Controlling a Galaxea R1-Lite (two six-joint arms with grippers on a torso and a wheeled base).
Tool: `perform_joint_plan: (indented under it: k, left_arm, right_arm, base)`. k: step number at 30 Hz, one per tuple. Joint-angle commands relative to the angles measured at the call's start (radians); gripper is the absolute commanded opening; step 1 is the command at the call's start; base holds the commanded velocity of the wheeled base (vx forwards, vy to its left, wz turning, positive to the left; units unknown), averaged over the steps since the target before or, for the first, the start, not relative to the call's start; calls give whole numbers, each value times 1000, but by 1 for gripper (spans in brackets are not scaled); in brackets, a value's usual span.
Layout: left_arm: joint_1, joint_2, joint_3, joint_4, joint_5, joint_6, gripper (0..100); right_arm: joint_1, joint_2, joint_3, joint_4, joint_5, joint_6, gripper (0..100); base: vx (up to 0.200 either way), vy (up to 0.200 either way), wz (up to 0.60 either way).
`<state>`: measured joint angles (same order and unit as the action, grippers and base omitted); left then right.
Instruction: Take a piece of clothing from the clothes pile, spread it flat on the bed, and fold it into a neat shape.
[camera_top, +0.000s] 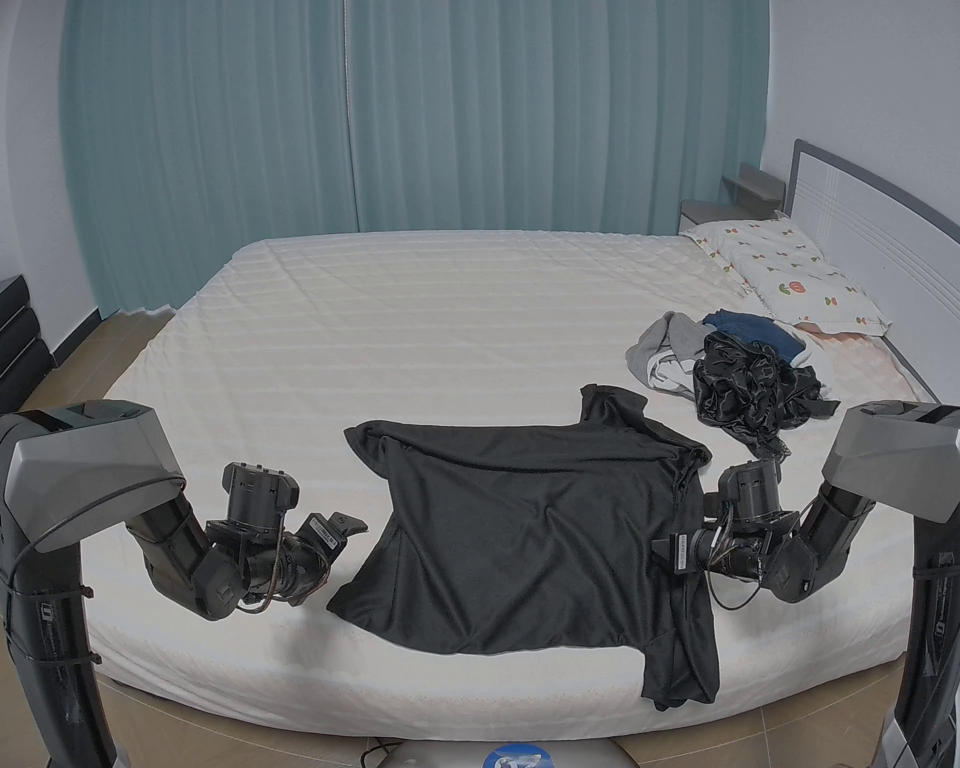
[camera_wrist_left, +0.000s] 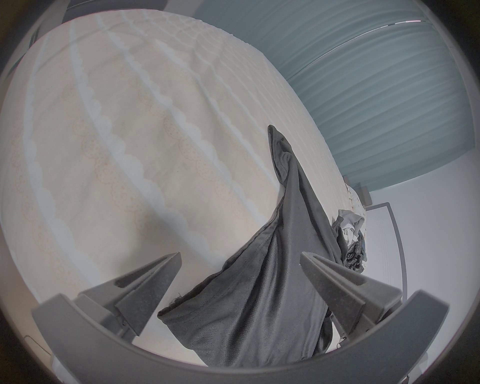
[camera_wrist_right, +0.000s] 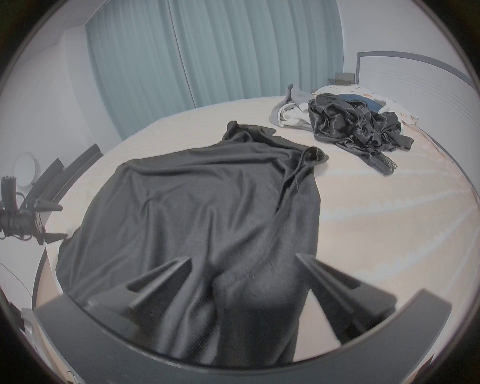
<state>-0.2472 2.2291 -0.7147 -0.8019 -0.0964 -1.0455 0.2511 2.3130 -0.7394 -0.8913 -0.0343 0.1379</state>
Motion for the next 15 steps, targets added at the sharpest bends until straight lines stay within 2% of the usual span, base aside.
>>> perform_joint_plan:
  k: [1, 6, 10, 15]
  left_arm:
    - [0, 1, 0, 0, 0, -2, 100]
    - [0, 1, 0, 0, 0, -1, 100]
    - [0, 4, 1, 0, 1, 1, 100]
    - [-1, 3, 3, 1, 1, 2, 100]
  right_arm:
    - [-10, -14, 34, -6, 1, -9, 0]
    - [-46, -64, 58, -9, 5, -9, 0]
    - [-111, -116, 97, -15, 13, -6, 0]
    - [-227, -159, 176, -20, 86, -6, 0]
  base:
    - [0, 0, 0]
    - [0, 0, 0]
    - [0, 0, 0]
    - [0, 0, 0]
